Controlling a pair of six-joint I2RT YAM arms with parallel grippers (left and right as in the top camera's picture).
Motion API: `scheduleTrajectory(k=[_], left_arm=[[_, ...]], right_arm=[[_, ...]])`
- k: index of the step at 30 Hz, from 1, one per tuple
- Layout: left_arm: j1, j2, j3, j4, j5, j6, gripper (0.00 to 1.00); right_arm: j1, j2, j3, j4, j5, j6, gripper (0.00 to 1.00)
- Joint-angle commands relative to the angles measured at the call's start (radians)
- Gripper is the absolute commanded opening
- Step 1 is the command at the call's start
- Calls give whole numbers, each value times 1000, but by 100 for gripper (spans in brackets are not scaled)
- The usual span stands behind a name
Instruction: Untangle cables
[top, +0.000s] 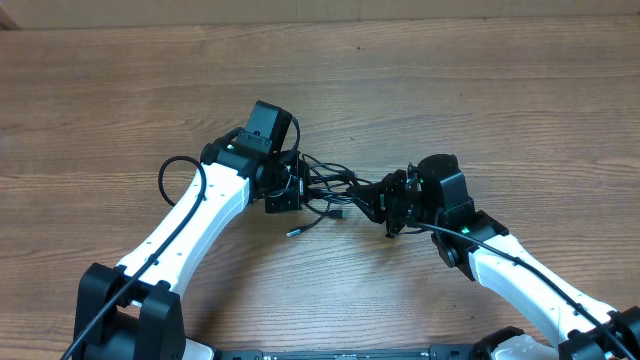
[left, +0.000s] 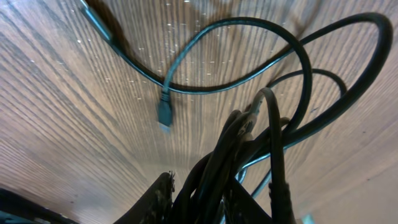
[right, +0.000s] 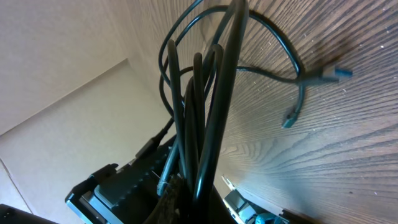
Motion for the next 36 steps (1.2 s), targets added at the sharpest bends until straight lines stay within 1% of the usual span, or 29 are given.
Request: scheduleTrajectory(k=[1,4,7,9,10,12,14,15,16,19,22,25,27,29,30,31,33,36], left_arm=[[28,-20,-3,29,-45,-64,30],[29,-20,-3,49,-45,-64,35],[29,-20,-3,78,-45,-64,38],[29,-20,-3,101,-45,-64,38],[29,-20,-3,111,-44,-64,38],[29,-20,-3,134,-33,-64,38],[29,-20,-3,140,-34,-64,40],[29,-20,-3,140,-34,-64,43],[29,-20,-3,140,-34,-64,49],[29,-20,-3,143,-27,-64,57],[29,-20,-3,156,0,-62,64],[29,-20,-3,154,-2,-34,76],[29,-20,-3,153,-13,21,85],[29,-20,-3,153,-35,95,88],[29,-20,-3,153,-70,208,93],[29,-20,-3,151,-82,267,95],[29,-20,-3,150,-88,423,100],[29,-20,-3,150,-86,628,100]], right_arm=[[1,-25,20,-5,-40,-10,4],[1,-25,20,-9,-40,-98,4],[1,-25,20,-24,-40,-186,4],[1,-25,20,-24,-35,-303,4],[1,-24,20,-24,-34,-338,4],[1,-24,20,-24,-32,-467,4],[1,-24,20,-32,-32,-566,4],[1,-24,20,-37,-31,-605,4],[1,-24,20,-51,-31,-654,4],[1,-24,20,-83,-27,-736,4],[1,-24,20,-128,19,-768,5],[1,-24,20,-152,48,-773,5],[1,-24,20,-151,48,-815,5],[1,-24,20,-152,48,-857,5],[1,-24,20,-152,48,-910,5],[1,-24,20,-154,48,-940,5],[1,-24,20,-167,48,-1023,5],[1,-24,20,-194,49,-1143,5]])
